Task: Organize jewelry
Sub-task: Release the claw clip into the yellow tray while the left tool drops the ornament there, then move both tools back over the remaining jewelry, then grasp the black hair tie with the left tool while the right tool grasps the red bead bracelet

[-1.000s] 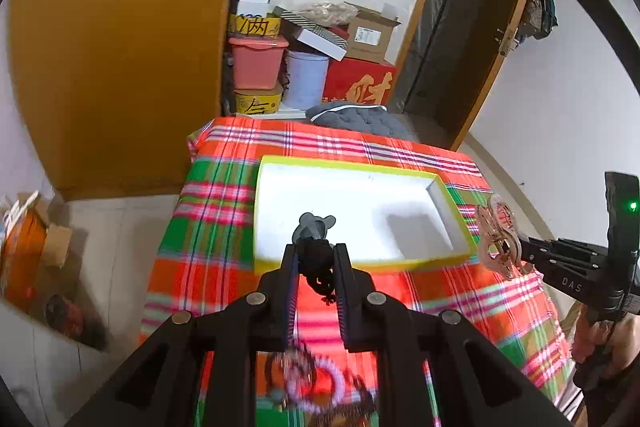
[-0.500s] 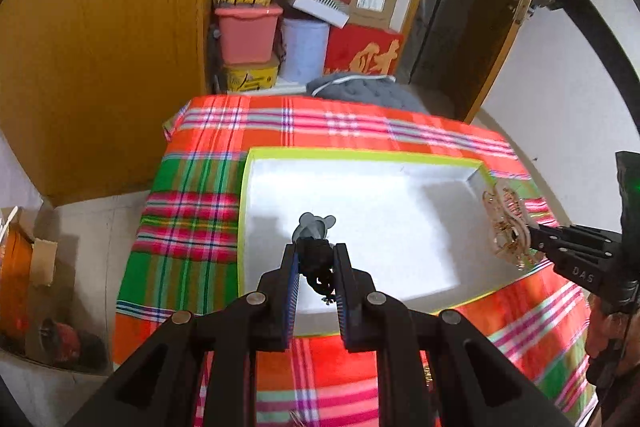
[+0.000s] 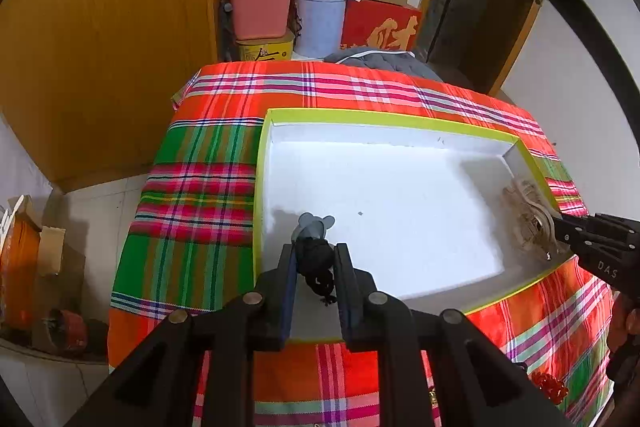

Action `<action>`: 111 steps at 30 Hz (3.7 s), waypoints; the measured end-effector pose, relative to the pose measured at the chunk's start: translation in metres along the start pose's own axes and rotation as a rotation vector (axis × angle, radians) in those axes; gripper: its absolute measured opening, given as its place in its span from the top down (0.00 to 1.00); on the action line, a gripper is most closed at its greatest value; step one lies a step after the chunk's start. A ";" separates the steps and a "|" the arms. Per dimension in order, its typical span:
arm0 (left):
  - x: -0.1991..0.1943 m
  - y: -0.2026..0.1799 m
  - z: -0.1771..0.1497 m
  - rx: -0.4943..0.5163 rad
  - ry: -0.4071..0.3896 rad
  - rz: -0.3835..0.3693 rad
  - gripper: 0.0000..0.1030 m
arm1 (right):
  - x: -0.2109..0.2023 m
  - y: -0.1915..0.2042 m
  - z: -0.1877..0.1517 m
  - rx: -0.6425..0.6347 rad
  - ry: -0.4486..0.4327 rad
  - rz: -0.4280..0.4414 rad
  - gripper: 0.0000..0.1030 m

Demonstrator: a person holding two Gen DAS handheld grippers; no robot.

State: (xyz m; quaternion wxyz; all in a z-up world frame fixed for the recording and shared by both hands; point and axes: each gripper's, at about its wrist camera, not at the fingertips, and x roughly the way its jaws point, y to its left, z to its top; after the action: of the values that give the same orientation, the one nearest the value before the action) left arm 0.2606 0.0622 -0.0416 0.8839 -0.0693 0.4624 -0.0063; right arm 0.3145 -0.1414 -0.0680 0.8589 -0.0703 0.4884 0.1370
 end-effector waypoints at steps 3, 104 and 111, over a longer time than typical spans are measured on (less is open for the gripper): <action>-0.005 -0.002 0.000 0.008 -0.006 -0.001 0.77 | -0.008 0.001 0.000 -0.002 -0.021 0.001 0.65; -0.115 -0.010 -0.137 0.008 -0.059 -0.071 0.98 | -0.069 0.044 -0.143 -0.012 0.006 0.149 0.90; -0.131 -0.014 -0.139 0.003 -0.086 -0.079 0.98 | -0.075 0.042 -0.148 -0.008 0.002 0.145 0.90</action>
State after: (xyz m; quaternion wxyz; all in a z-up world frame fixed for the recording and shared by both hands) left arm 0.0726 0.0424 -0.0116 0.9022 -0.0865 0.4208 -0.0387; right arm 0.1439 -0.1518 -0.0790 0.8459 -0.0386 0.4926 0.2007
